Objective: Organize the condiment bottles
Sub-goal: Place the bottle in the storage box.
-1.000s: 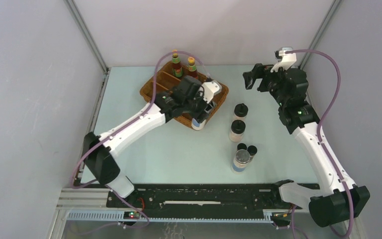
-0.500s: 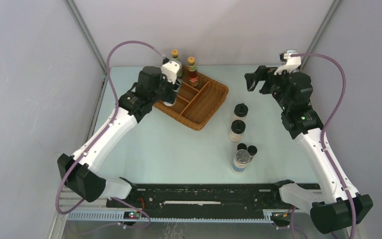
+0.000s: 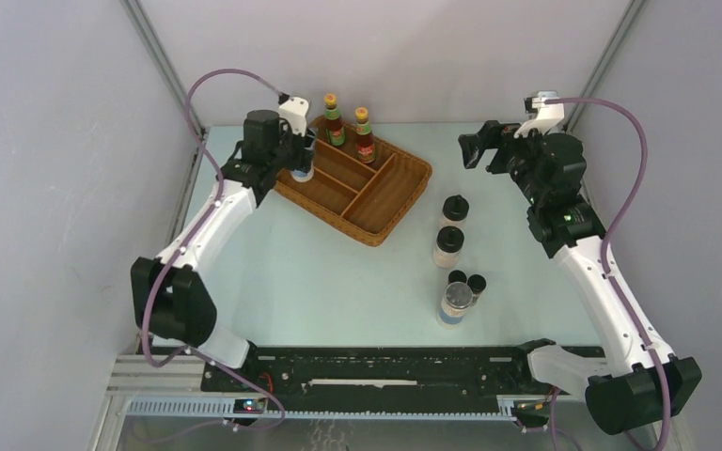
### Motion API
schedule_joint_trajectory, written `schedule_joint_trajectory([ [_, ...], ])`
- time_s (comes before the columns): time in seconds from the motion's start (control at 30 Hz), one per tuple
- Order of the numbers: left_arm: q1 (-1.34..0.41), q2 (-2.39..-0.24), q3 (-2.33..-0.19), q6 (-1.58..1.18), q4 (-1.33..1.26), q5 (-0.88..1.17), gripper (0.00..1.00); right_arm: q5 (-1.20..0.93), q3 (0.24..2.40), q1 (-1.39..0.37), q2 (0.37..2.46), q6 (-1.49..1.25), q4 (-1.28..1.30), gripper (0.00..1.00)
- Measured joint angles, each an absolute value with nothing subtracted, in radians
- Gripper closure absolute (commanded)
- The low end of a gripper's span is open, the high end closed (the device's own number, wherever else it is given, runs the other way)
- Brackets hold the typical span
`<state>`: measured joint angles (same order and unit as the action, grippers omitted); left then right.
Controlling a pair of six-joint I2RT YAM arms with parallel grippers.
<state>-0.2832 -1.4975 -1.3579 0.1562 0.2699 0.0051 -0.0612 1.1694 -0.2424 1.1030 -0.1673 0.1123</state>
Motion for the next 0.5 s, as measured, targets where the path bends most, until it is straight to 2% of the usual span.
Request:
schedule_joint_trajectory([
  [0.3, -0.232, -1.647, -1.406, 0.133, 0.218, 0.076, 1.0, -0.028, 1.155, -0.246, 1.106, -0.163, 0.097, 0.01],
  [0.5, -0.221, -1.67, -1.457, 0.13, 0.182, 0.099, 1.0, -0.016, 1.15, -0.239, 1.088, -0.158, 0.118, 0.0],
])
